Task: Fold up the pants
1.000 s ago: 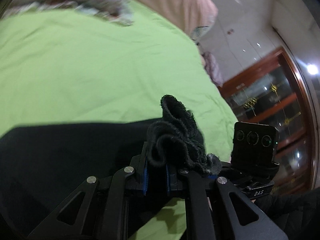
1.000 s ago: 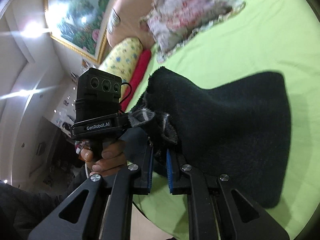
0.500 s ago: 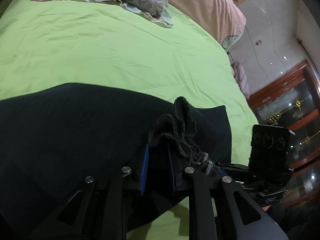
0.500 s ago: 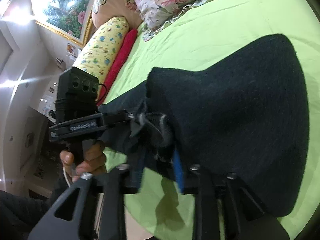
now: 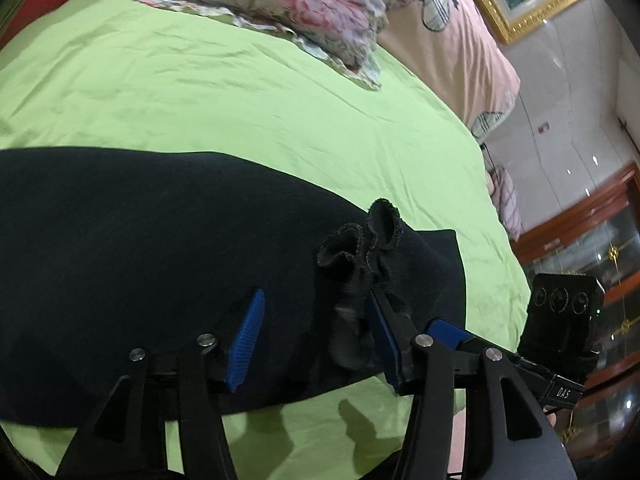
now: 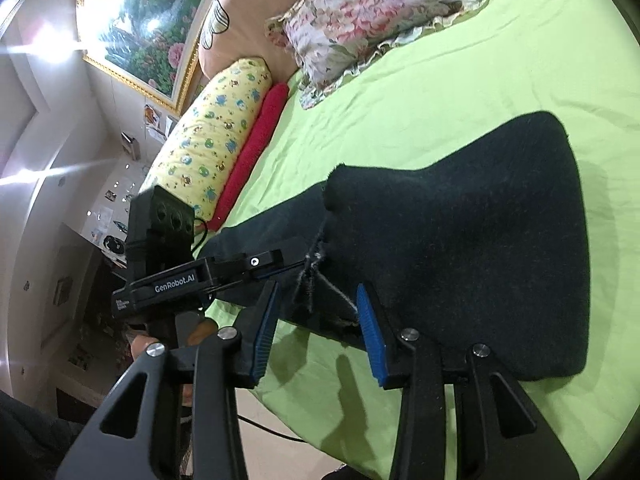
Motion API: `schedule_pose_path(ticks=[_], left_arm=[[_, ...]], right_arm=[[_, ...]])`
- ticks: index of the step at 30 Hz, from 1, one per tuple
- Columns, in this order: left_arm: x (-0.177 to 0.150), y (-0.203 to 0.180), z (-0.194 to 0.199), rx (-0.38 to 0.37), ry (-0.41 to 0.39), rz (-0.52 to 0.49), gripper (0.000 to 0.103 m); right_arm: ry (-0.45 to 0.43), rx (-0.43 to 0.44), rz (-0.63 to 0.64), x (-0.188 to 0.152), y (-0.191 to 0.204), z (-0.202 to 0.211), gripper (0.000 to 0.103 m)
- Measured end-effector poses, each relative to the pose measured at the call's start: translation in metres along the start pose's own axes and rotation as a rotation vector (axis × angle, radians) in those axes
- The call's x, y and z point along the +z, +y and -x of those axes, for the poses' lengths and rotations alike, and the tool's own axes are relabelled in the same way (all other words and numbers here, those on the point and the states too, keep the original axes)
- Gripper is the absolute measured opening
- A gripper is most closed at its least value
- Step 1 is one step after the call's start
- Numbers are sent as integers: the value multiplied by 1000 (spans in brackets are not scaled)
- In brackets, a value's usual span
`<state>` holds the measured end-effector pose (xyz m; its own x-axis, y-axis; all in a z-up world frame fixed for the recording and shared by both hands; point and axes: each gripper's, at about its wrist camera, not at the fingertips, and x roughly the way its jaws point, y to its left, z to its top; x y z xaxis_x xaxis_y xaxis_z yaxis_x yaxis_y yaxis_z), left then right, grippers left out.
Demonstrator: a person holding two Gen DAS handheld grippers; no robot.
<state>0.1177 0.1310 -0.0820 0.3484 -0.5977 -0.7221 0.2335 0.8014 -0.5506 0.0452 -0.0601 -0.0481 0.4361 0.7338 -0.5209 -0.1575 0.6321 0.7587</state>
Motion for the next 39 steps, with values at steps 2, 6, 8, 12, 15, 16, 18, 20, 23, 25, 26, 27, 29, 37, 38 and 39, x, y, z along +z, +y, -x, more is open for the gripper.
schedule_pose_path(ticks=[2, 6, 8, 12, 15, 16, 18, 20, 23, 25, 26, 27, 29, 37, 38, 39], left_arm=[[-2, 1, 4, 14, -16, 8, 54], [-10, 3, 17, 40, -48, 35, 57], [-16, 2, 24, 66, -68, 45, 59], [-28, 4, 37, 129, -105, 52, 66], [-40, 9, 47, 158, -142, 80, 72], [-41, 11, 49, 163, -151, 89, 72], [-47, 15, 55, 166, -170, 103, 73], [-53, 18, 62, 173, -179, 113, 74], [-62, 22, 74, 199, -207, 125, 75], [-66, 27, 80, 213, -218, 140, 78], [-68, 30, 83, 214, -223, 152, 78], [-70, 33, 86, 209, -227, 166, 78], [-74, 41, 93, 207, -233, 198, 79], [-83, 74, 129, 226, -295, 303, 79], [-84, 79, 134, 228, -304, 316, 79], [-85, 84, 139, 233, -317, 333, 79]], right_arm=[[-9, 1, -4, 0, 1, 2, 41], [-29, -14, -2, -3, 2, 10, 45], [-37, -30, -7, -5, 3, 14, 57], [-50, -39, -20, -7, 4, 19, 60], [-57, -44, -30, -11, 7, 20, 69], [-65, -31, -28, -13, 9, 21, 71], [-73, -18, -21, -17, 14, 22, 76], [-72, -21, -7, -21, 21, 22, 82], [-81, 10, 30, -25, 32, 22, 82], [-84, 25, 58, -26, 39, 22, 82], [-85, 23, 72, -26, 43, 22, 82], [-86, 18, 85, -26, 45, 22, 82], [-81, 5, 94, -25, 49, 21, 82], [-29, 18, 177, -10, 72, 4, 82], [-11, 19, 188, -7, 76, -1, 82], [1, 21, 197, -5, 79, -5, 82]])
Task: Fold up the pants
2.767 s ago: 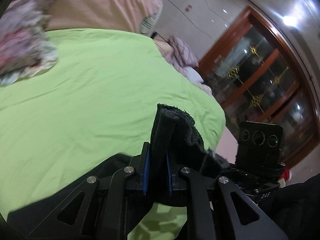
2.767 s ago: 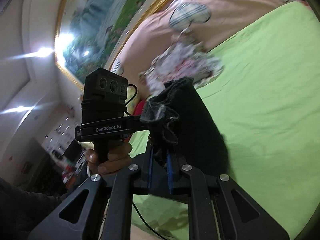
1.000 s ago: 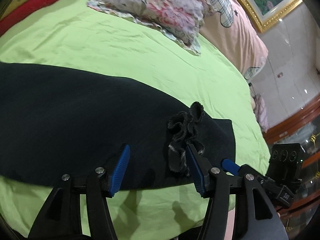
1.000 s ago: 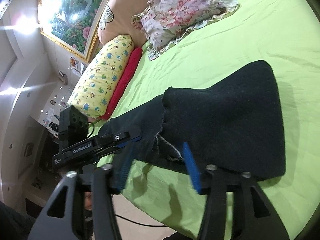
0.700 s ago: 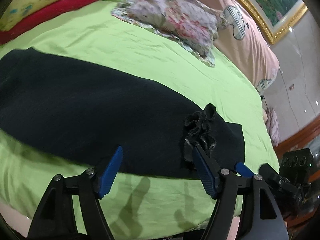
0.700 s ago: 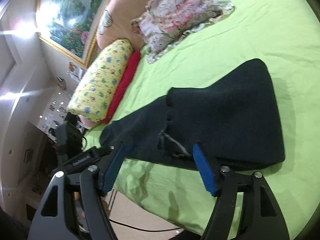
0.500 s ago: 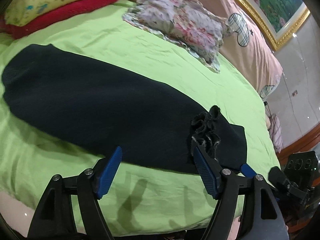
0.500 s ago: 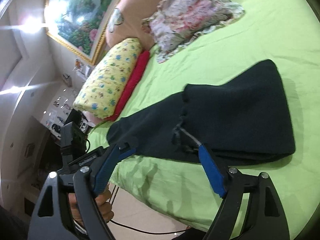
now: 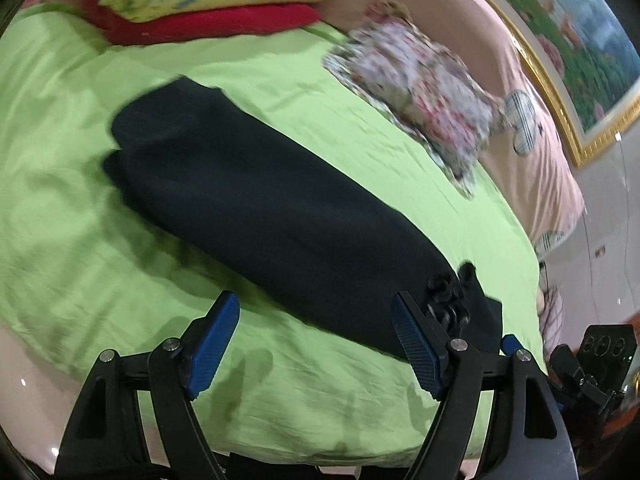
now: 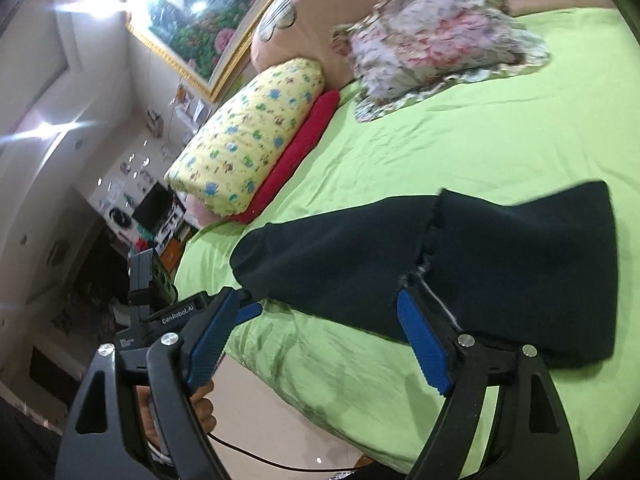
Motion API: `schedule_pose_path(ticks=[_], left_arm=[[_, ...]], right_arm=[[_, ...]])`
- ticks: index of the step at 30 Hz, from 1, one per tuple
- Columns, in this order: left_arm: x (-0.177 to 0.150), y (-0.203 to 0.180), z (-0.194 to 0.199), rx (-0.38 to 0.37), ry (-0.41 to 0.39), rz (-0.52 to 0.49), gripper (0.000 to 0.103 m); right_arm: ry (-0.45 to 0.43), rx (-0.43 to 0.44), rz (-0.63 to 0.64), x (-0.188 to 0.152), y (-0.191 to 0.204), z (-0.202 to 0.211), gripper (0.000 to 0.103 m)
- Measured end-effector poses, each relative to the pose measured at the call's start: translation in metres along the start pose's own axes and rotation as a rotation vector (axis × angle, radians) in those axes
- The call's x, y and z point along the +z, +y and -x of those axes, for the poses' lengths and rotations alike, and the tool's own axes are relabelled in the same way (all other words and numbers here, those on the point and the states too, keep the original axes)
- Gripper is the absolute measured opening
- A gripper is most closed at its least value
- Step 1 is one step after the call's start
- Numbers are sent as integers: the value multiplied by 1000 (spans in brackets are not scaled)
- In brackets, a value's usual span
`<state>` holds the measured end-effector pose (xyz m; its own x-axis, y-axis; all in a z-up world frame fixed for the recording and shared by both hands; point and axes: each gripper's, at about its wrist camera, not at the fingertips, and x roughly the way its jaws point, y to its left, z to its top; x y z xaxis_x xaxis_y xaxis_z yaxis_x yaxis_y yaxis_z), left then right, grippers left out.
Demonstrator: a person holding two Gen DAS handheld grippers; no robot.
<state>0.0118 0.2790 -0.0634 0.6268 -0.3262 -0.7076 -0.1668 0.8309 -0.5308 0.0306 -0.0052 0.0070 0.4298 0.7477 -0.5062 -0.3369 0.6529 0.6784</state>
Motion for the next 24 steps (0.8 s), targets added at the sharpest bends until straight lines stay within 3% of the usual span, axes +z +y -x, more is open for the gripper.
schedule_pose_path(ticks=[11, 19, 24], left_arm=[[16, 56, 24, 59, -78, 146, 79], [24, 80, 17, 66, -77, 213, 79], [33, 91, 6, 51, -78, 263, 79]], right_arm=[[90, -26, 167, 36, 30, -63, 82], [168, 2, 258, 59, 48, -114, 82], [292, 2, 391, 83, 64, -167, 82]])
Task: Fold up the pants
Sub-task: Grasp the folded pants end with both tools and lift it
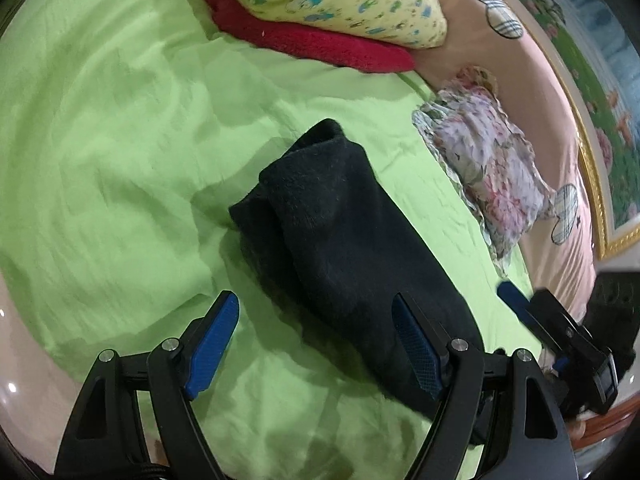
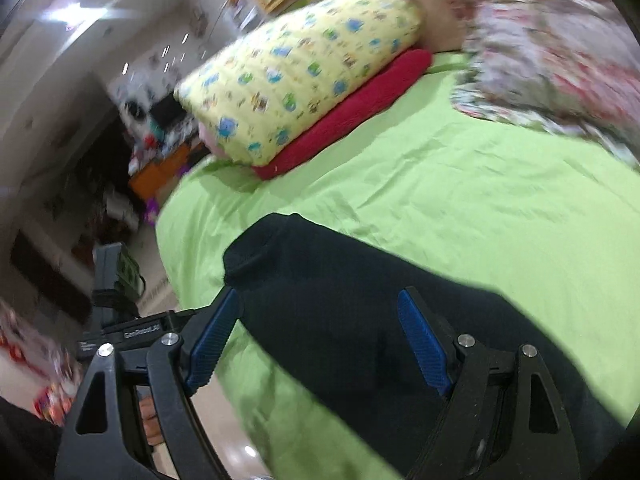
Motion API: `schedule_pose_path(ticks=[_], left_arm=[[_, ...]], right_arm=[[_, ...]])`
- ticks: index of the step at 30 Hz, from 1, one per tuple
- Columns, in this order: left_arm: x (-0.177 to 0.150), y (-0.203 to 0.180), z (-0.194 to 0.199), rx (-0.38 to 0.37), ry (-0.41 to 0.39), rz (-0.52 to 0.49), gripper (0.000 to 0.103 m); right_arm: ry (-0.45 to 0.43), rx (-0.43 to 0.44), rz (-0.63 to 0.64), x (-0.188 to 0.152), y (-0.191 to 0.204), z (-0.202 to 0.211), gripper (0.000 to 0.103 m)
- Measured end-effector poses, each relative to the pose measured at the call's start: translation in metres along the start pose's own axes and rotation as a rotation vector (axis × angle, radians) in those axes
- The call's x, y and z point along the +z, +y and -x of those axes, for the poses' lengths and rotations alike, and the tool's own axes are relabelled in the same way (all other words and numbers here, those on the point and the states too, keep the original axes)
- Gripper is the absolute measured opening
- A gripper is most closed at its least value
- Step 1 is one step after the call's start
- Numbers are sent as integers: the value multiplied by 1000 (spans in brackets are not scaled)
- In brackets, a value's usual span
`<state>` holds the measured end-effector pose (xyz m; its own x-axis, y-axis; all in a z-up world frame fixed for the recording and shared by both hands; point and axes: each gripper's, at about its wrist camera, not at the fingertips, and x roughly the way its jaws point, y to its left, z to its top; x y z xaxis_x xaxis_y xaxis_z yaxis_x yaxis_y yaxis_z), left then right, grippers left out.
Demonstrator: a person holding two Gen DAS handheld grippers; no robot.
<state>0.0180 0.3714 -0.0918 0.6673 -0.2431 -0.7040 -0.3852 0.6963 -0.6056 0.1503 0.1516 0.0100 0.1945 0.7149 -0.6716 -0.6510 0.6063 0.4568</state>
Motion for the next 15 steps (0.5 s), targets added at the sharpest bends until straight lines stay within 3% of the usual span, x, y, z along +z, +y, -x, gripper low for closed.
schedule_pose_path(ticks=[4, 7, 11, 15], left_arm=[[6, 6, -14, -13, 27, 71, 79], [10, 9, -20, -17, 41, 95, 79], [15, 12, -21, -33, 26, 130, 79], [16, 13, -24, -29, 22, 123, 79]], right_arm=[[144, 9, 145, 34, 8, -45, 81], [167, 35, 224, 53, 13, -69, 79], [203, 115, 205, 73, 7, -100, 63], [275, 180, 199, 76, 6, -131, 55]])
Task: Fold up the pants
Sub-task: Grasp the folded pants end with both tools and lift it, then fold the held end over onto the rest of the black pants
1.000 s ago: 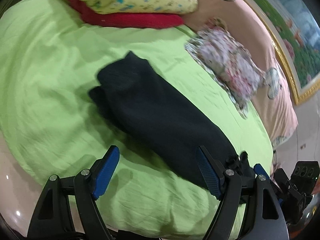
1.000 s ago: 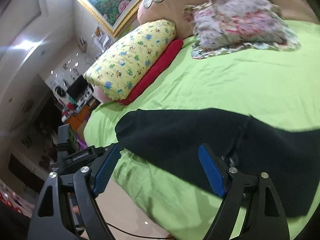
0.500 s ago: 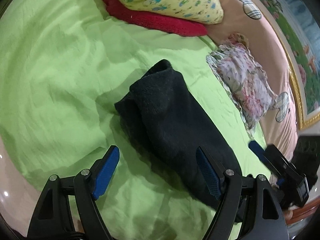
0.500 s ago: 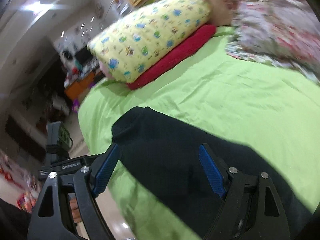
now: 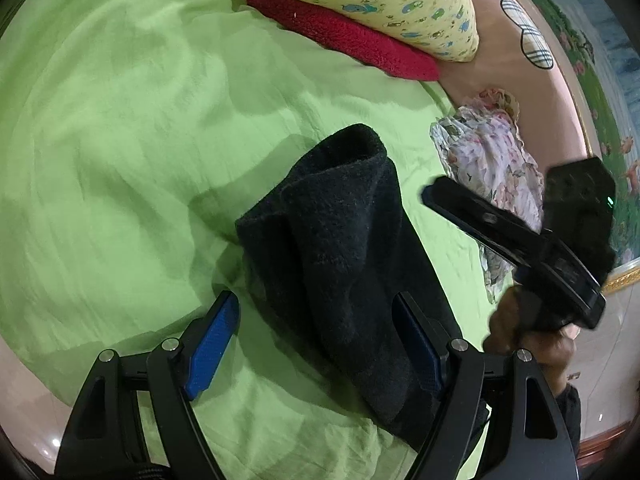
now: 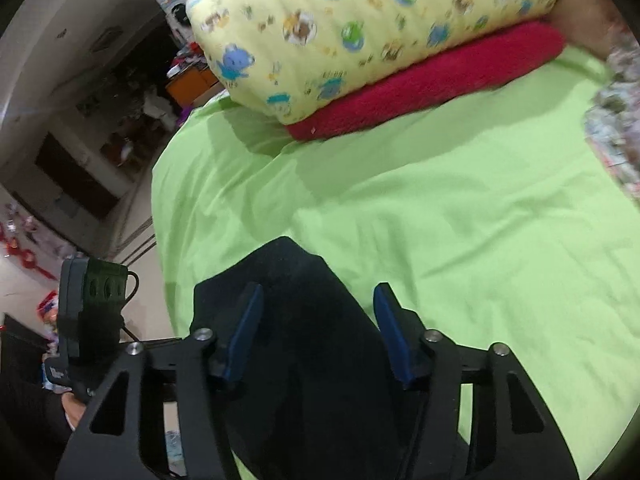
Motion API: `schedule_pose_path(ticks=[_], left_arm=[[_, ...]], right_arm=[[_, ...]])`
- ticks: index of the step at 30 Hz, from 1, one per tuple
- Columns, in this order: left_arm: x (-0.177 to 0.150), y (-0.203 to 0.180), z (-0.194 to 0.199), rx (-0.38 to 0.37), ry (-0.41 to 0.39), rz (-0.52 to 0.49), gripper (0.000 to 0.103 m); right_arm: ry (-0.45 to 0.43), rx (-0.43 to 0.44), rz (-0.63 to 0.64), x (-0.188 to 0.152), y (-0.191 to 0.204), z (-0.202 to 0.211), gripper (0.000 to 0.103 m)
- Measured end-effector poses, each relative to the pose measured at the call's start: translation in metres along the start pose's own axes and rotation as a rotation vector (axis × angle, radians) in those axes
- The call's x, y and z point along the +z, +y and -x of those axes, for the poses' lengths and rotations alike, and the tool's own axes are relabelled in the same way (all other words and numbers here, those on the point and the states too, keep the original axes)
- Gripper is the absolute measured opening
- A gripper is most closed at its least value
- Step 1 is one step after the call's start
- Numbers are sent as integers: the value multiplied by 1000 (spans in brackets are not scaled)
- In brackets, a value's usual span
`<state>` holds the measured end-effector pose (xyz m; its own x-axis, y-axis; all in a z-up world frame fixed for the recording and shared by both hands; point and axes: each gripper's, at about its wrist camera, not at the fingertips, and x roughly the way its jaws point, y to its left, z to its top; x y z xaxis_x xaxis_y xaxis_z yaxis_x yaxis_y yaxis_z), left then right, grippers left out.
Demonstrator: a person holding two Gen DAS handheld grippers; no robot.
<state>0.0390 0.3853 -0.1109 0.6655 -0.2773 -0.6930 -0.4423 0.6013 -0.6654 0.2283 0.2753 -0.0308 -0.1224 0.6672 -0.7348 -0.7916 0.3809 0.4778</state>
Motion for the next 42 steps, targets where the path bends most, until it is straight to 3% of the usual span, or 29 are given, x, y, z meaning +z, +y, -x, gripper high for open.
schedule_pose_path(ticks=[6, 8, 10, 11, 14, 21, 27, 31, 42], left_arm=[[3, -4, -6, 32, -31, -16, 79], [4, -9, -8, 53, -41, -32, 77], [6, -12, -9, 58, -55, -44, 61], [8, -11, -9, 51, -57, -46, 34], [12, -10, -14, 26, -46, -45, 22], [6, -43, 10, 6, -103, -136, 19], [-1, -85, 28, -58, -126, -200, 18], [-16, -120, 36, -96, -130, -272, 19], [-78, -207, 23, -186, -48, -453, 19]], right_arm=[[100, 5, 13, 7, -5, -40, 42], [105, 9, 6, 8, -6, -43, 32], [94, 16, 3, 7, -7, -40, 24], [87, 24, -5, 7, -8, -38, 21], [66, 35, -17, 6, -9, -27, 17], [-1, 78, -15, 5, -4, 9, 16], [-128, 165, -78, -8, -11, 67, 16], [-218, 185, -113, -32, -16, 110, 16], [-416, 125, -232, -117, -42, 199, 15]])
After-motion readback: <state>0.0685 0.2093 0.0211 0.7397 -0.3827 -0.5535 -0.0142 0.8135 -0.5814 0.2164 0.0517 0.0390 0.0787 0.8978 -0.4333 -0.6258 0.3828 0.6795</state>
